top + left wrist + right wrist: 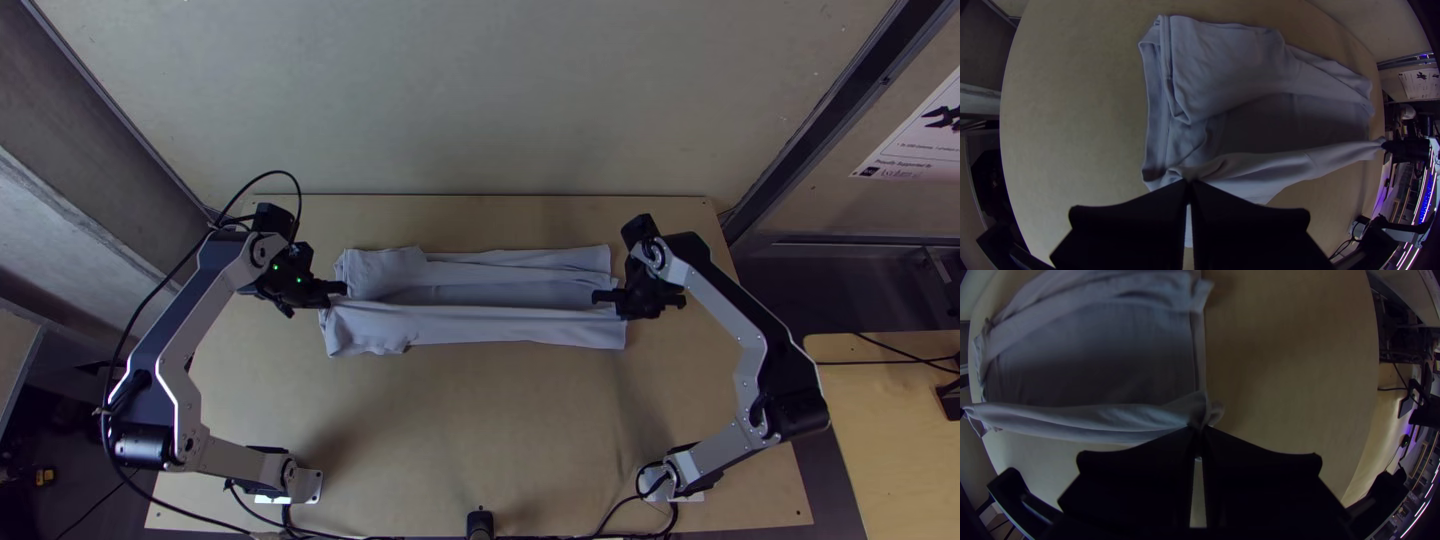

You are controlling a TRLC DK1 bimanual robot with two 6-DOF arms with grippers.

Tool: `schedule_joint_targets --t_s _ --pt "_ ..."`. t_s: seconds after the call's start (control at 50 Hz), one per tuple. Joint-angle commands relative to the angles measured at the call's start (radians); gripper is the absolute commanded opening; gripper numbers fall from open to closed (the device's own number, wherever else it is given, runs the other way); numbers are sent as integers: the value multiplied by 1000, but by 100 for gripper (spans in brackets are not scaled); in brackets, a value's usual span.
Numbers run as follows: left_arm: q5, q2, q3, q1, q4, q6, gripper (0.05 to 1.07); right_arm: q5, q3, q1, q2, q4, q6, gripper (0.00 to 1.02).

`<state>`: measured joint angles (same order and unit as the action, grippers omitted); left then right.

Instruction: Fold the t-shirt

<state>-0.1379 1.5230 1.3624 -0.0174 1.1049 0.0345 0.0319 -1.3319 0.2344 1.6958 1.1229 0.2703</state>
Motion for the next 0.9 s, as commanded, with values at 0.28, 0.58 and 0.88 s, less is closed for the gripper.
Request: schedule_joint_targets --t_s 0.28,0.58,0.88 --pt "24 172 162 31 3 -38 8 40 -236 -33 185 5 -31 3" --pt "24 313 307 36 3 -41 8 42 -395 -33 317 5 -33 3" --pt "43 422 409 11 1 -28 8 43 -556 -35 467 15 -39 3"
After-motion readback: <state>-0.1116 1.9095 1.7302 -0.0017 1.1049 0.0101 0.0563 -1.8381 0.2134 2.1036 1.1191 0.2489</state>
